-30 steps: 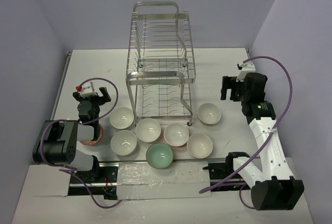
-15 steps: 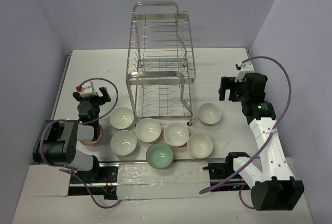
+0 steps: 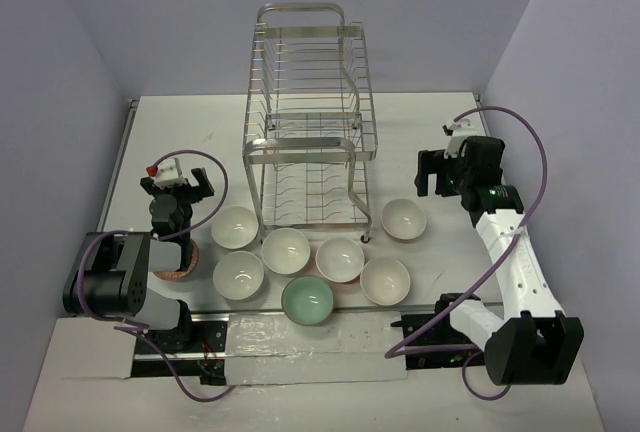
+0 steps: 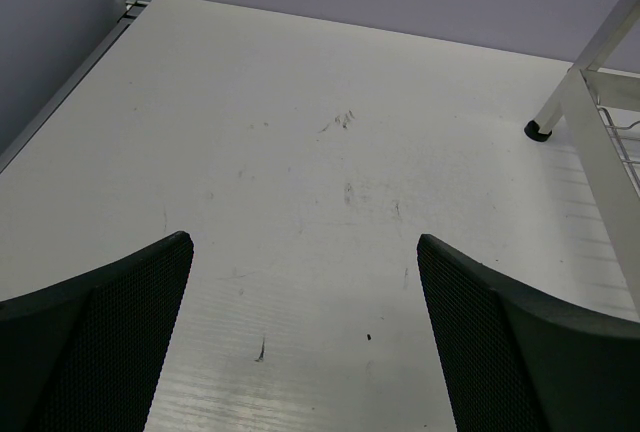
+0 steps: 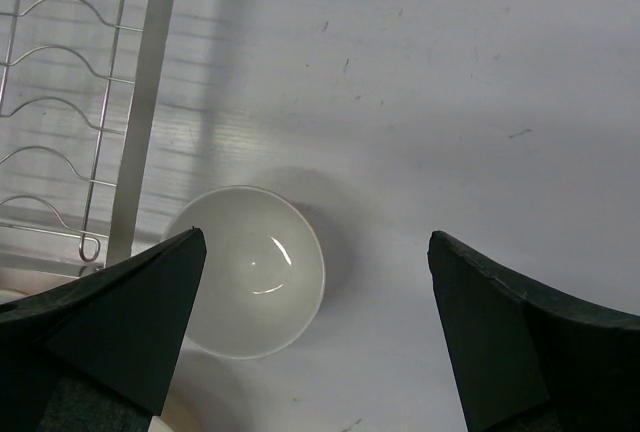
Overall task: Load the bowls into the dish rack
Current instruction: Pick up the bowl from the center of the board.
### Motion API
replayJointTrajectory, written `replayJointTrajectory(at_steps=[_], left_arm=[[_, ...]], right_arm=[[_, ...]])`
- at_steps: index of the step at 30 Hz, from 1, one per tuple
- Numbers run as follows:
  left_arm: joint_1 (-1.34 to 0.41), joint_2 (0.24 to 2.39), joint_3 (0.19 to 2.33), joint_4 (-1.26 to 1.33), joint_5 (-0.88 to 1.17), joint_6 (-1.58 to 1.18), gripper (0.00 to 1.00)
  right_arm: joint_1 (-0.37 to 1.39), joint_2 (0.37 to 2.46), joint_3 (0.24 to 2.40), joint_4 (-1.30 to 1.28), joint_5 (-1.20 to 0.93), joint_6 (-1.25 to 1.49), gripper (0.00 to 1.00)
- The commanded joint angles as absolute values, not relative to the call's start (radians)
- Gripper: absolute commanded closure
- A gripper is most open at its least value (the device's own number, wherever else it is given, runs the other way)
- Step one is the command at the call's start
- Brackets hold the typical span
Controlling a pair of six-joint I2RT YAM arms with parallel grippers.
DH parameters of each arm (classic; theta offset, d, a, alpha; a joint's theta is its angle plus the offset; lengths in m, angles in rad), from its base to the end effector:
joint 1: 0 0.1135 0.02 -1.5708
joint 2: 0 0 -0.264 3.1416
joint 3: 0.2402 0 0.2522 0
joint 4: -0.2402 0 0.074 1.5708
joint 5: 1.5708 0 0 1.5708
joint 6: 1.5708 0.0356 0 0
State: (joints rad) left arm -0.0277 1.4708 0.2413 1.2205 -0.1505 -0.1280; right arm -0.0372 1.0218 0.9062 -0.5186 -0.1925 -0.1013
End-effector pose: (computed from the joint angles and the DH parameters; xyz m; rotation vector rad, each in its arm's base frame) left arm 0.2414 -0.0014 0.1644 -0.1965 1.5674 -0.0030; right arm 0.2203 -0.0014 0.3055 -0.1772 2.1875 0.1344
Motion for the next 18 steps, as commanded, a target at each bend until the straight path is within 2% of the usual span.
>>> replayJointTrajectory(at_steps=[1, 11, 18], left_arm=[[-0.025, 1.467, 0.238, 1.244, -0.13, -0.138, 0.01], [-0.025, 1.439, 0.256, 1.203, -0.138, -0.143, 0.01], [-0.025, 1.318, 0.327, 0.985, -0.118, -0.135, 0.01]], right_arm=[[-0.041, 1.042, 0.92, -0.526, -0.193, -0.12, 0.0], [-0.04, 1.071, 0.93, -0.543, -0.215, -0.132, 0.0], [-0.04, 1.081, 0.916, -0.541, -0.135, -0.135, 0.0]])
